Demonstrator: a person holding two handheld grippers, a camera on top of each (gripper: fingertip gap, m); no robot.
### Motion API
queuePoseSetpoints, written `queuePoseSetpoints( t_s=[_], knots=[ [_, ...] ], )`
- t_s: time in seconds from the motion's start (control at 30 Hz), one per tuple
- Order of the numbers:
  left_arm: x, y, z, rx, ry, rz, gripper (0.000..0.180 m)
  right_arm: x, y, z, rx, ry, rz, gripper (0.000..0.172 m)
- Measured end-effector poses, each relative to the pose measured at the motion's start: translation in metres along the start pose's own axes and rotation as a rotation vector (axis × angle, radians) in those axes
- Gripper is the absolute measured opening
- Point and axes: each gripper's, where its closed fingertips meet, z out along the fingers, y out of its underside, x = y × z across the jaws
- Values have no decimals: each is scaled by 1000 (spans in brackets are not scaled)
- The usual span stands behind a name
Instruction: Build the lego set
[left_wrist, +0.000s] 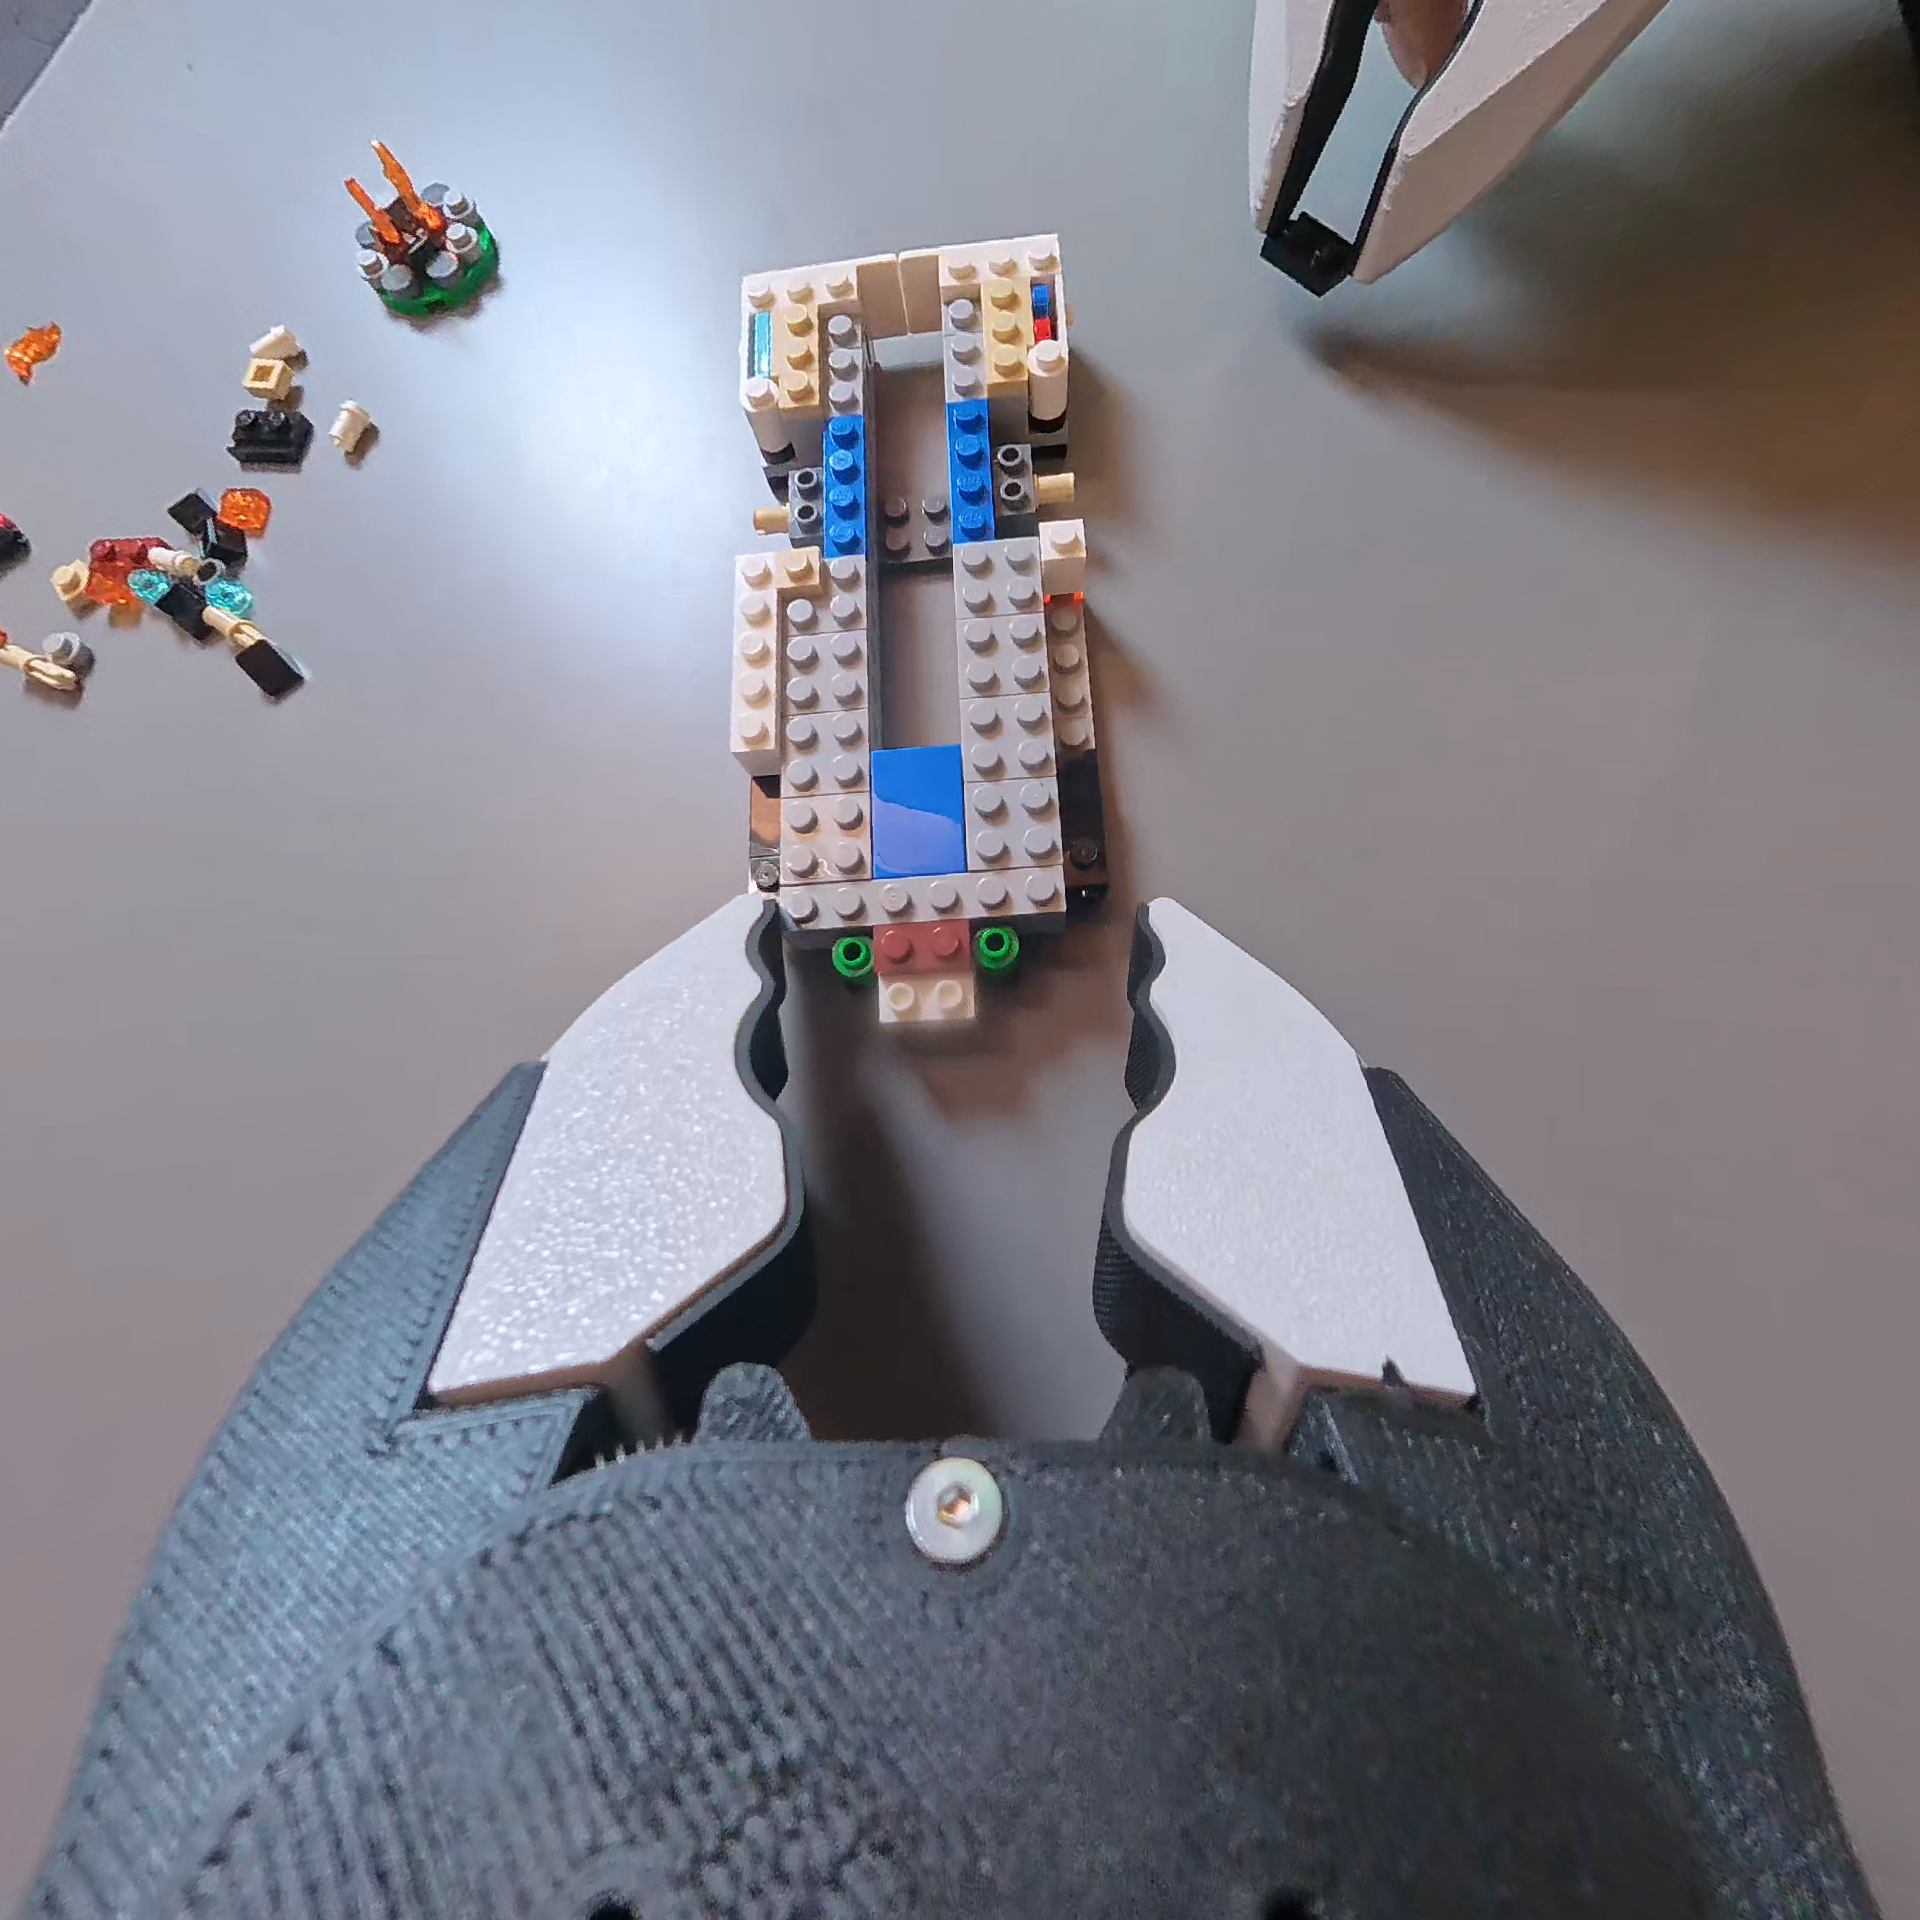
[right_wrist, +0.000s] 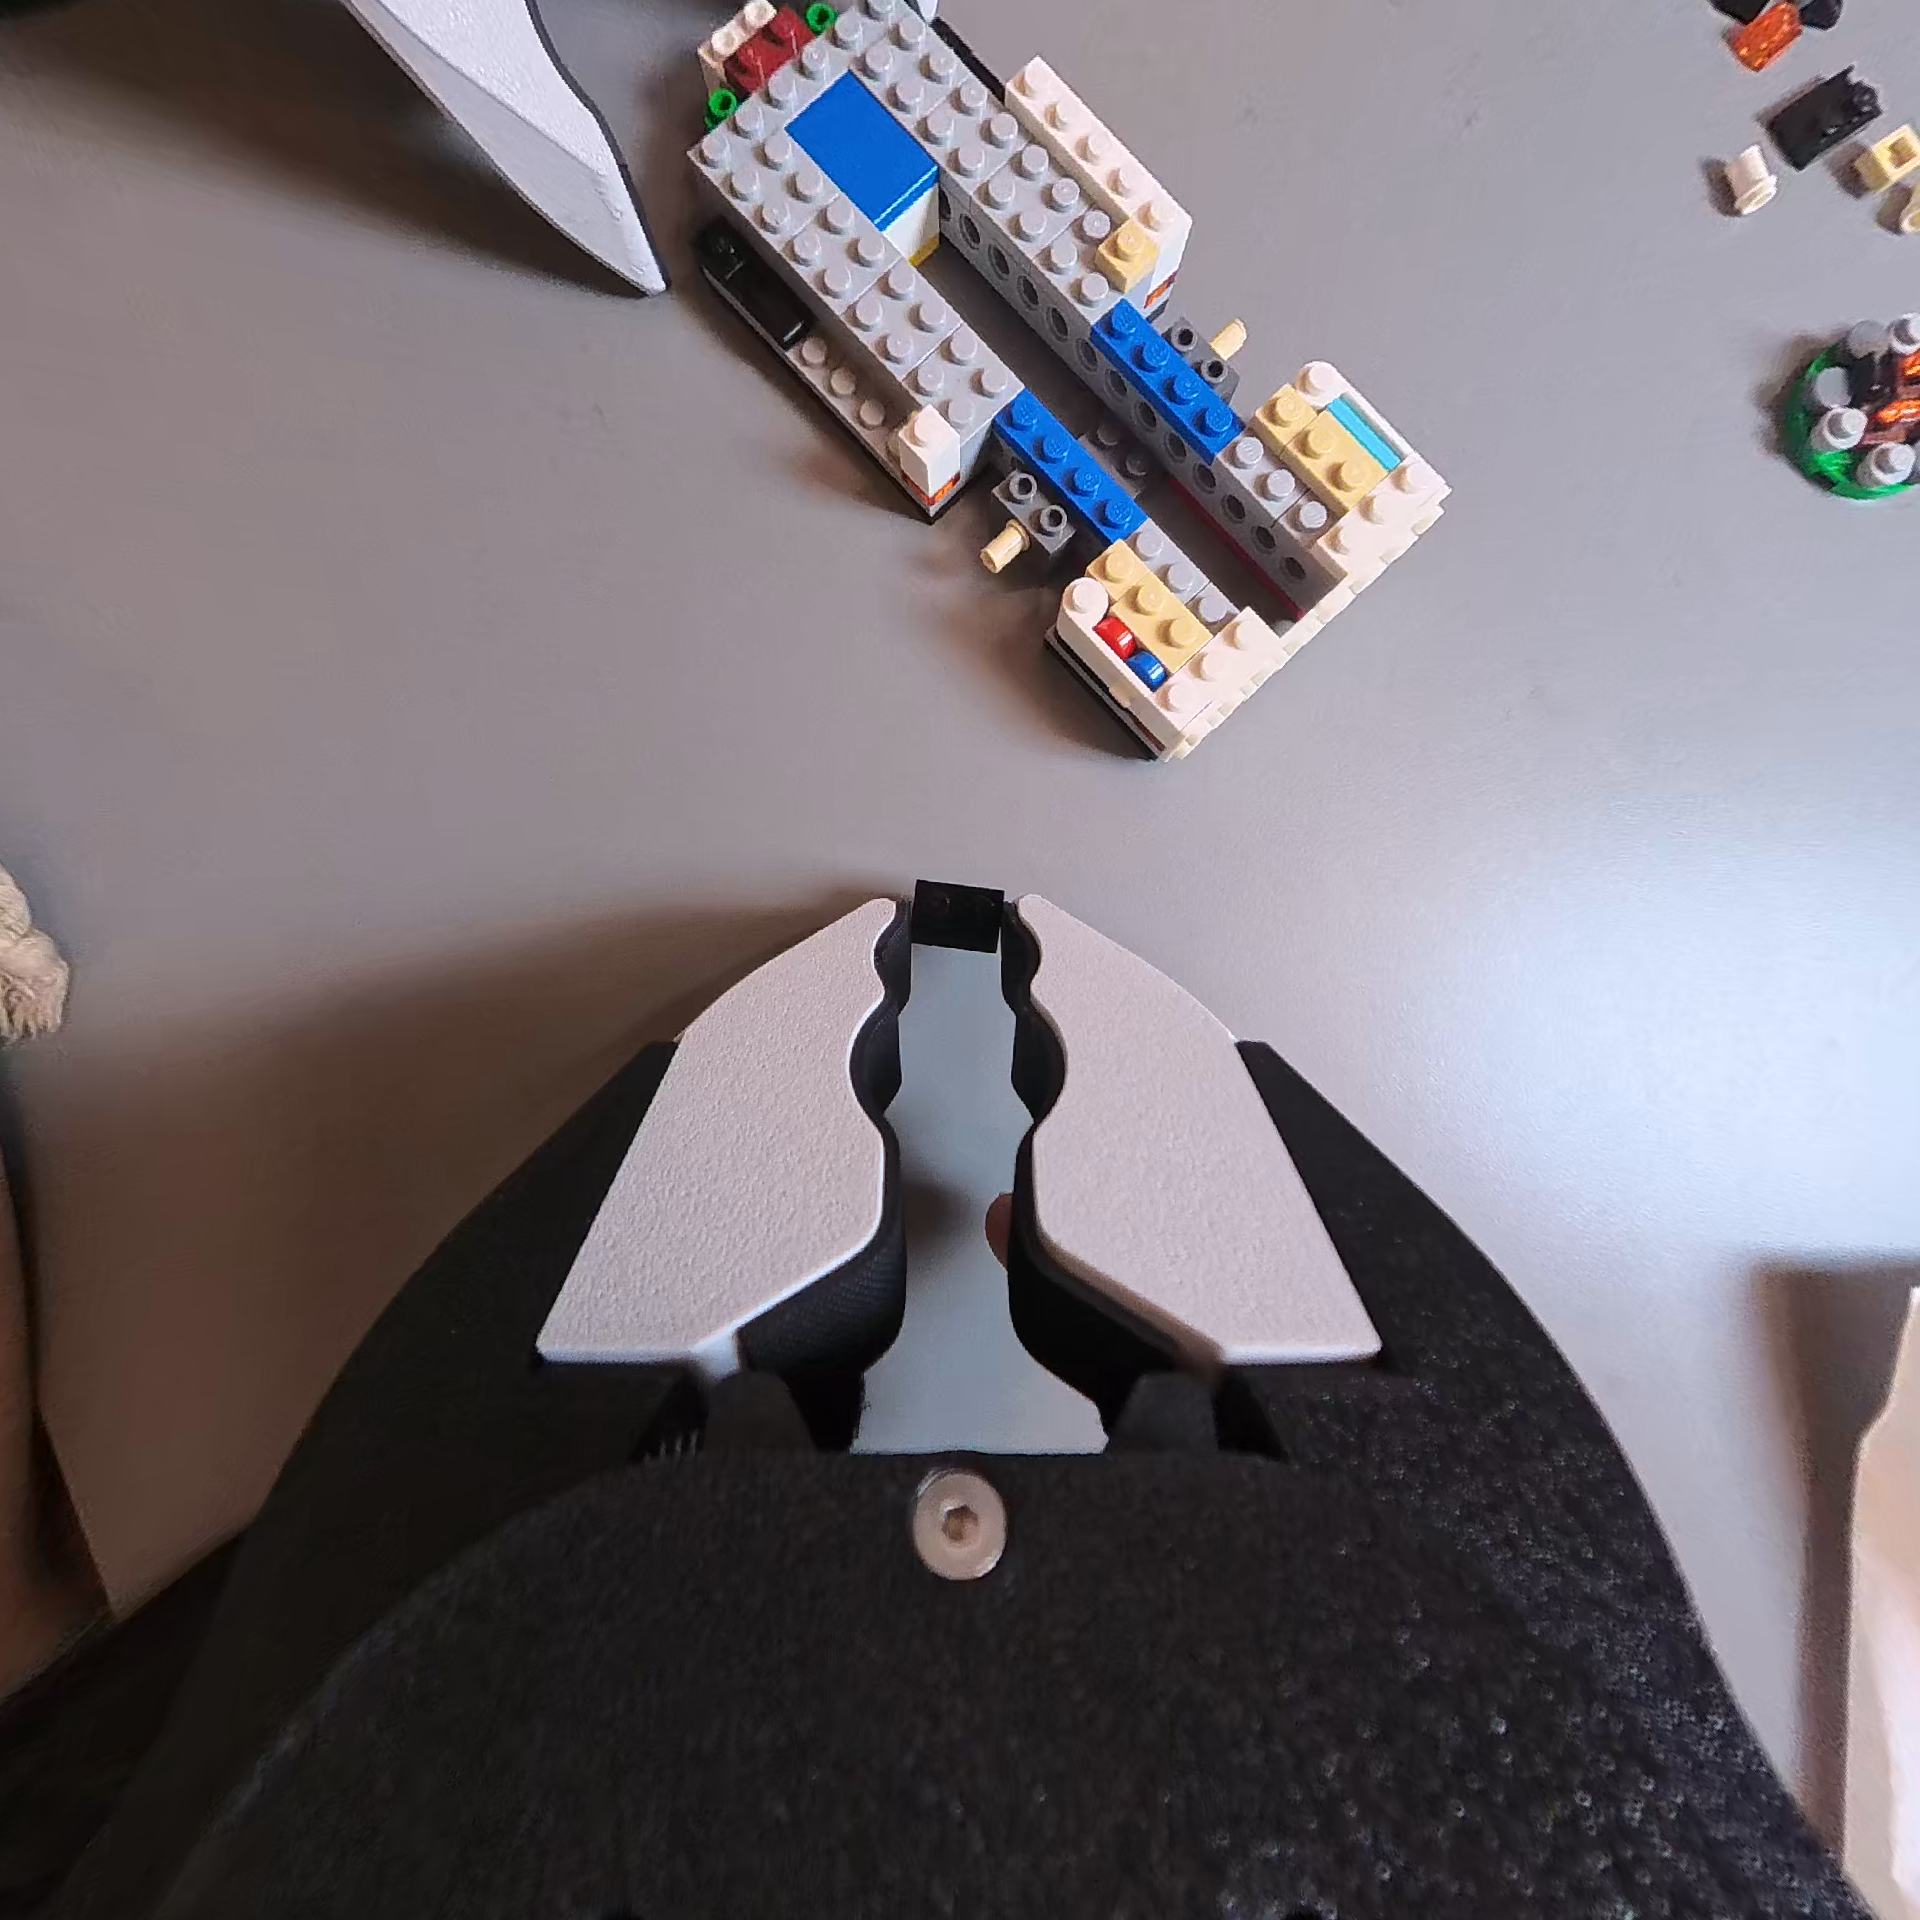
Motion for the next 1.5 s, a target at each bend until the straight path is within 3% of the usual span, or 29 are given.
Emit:
queuePoseSetpoints(
  t_s=[1.03, 1.5],
  knots=[
    [16, -3, -3, 16, 79, 18, 57, 5, -22, -4, 60, 17, -30, 16],
    [16, -5, -2, 32, 75, 30, 49, 12, -62, -4, 120, 11, -165, 16]
  ],
)
